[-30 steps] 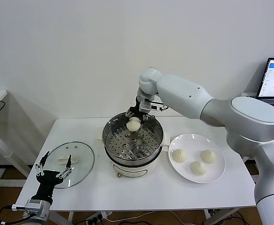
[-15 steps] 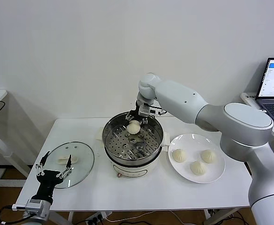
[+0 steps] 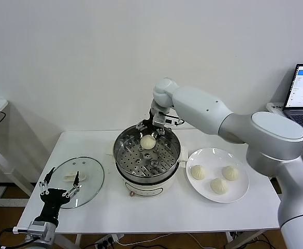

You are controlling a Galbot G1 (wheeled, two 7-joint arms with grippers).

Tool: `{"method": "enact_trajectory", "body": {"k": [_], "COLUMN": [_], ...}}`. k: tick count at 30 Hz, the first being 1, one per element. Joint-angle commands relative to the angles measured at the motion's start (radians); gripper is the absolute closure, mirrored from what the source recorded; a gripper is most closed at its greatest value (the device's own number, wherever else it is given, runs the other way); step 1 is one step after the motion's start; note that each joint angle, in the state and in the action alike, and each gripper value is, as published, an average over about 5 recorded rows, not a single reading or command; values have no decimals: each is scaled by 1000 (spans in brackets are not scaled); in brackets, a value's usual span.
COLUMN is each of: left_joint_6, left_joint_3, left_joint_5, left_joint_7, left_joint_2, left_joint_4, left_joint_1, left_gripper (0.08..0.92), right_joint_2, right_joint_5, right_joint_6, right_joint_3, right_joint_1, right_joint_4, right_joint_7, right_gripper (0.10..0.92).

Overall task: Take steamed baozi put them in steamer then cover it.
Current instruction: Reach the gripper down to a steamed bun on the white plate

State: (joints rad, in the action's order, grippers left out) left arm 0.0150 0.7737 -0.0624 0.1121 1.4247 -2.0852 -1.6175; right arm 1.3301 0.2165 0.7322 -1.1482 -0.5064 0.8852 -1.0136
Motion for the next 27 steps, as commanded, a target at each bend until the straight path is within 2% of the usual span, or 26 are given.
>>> {"method": "enact_trajectory", "body": {"k": [1, 8, 14, 19, 27], "left_joint_6": [-2, -4, -1, 0, 1], "left_joint_3": [-18, -42, -48, -54, -55], "left_joint_5": [-5, -15, -23, -25, -28], "left_joint_7": [-4, -10, -10, -11, -10], "left_joint_2": [1, -1, 1, 5, 7], "left_joint_4": [-11, -35, -38, -39, -28], "left_joint_1": [-4, -14, -20, -17, -13], "left_gripper": [177, 177, 177, 177, 177], "right_joint_2": [-270, -541, -664, -675, -602], "right_joint_5": [-329, -511, -542, -527, -501], "right_joint_6": [-213, -663, -898, -976, -970], "right_joint_3": [-150, -232, -237, -216, -85], "right_joint_1": [-224, -259, -175, -64, 144], "right_joint_4": [277, 473, 505, 481, 344], "right_joint_7": [-84, -117, -140, -134, -86], "right_gripper": [203, 203, 203, 203, 203]}}
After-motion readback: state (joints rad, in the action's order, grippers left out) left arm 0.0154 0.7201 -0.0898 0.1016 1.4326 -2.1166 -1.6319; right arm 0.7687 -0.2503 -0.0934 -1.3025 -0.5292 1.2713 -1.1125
